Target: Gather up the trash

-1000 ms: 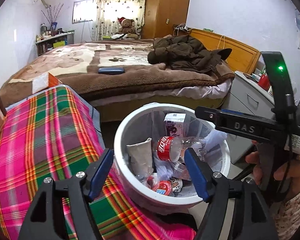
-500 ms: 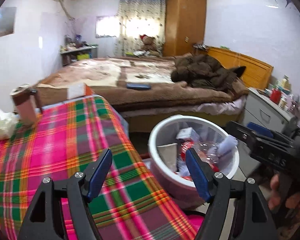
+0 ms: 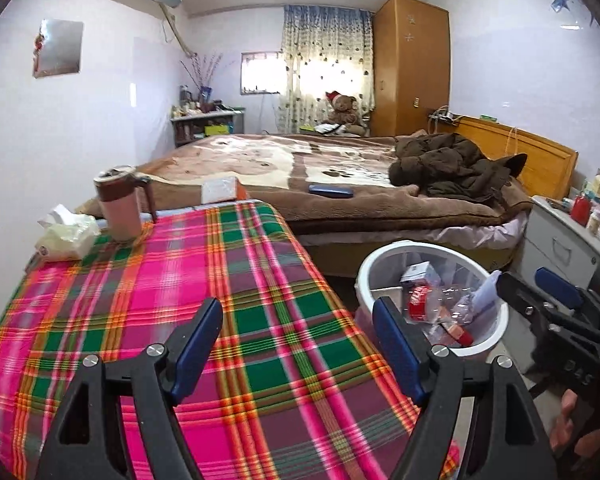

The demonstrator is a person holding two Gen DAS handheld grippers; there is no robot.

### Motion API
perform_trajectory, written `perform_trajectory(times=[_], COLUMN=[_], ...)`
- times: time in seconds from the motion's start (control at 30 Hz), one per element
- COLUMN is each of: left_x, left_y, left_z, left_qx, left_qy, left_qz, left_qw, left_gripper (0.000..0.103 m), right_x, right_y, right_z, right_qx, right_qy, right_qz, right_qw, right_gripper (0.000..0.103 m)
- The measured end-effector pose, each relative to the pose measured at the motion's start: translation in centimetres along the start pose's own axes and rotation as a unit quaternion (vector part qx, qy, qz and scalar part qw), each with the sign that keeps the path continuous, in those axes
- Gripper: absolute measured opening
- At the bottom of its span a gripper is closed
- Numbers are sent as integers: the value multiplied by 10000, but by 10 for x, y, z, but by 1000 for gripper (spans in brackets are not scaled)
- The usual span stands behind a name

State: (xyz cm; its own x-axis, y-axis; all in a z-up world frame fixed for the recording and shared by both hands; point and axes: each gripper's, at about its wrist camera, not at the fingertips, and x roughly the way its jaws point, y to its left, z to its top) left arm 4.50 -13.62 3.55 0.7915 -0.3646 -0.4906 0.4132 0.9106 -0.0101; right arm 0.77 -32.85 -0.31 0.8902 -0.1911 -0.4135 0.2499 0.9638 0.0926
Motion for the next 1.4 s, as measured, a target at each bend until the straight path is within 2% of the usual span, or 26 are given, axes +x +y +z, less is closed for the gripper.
perform_trajectory(times=[0.1,0.4,1.4], left_x=[-9,-21,-24], left_y=[2,4,9], left_z=[-5,-18,-22], left_qx=[54,95,-50], left_qy=[-206,-360,-159], left_qz=[178,342,309], left_qw=[9996,9987,9994], left_gripper=[79,79,79], right_x=[-4,-11,-13], right_y=[5,11,16], right_z=[-4,-17,-21], right_qx=[-47,40,66], right_qy=[-20,2,-5], right_qz=[-28,-43,-16], right_qw=[10000,10000,10000], right_gripper=[75,75,75])
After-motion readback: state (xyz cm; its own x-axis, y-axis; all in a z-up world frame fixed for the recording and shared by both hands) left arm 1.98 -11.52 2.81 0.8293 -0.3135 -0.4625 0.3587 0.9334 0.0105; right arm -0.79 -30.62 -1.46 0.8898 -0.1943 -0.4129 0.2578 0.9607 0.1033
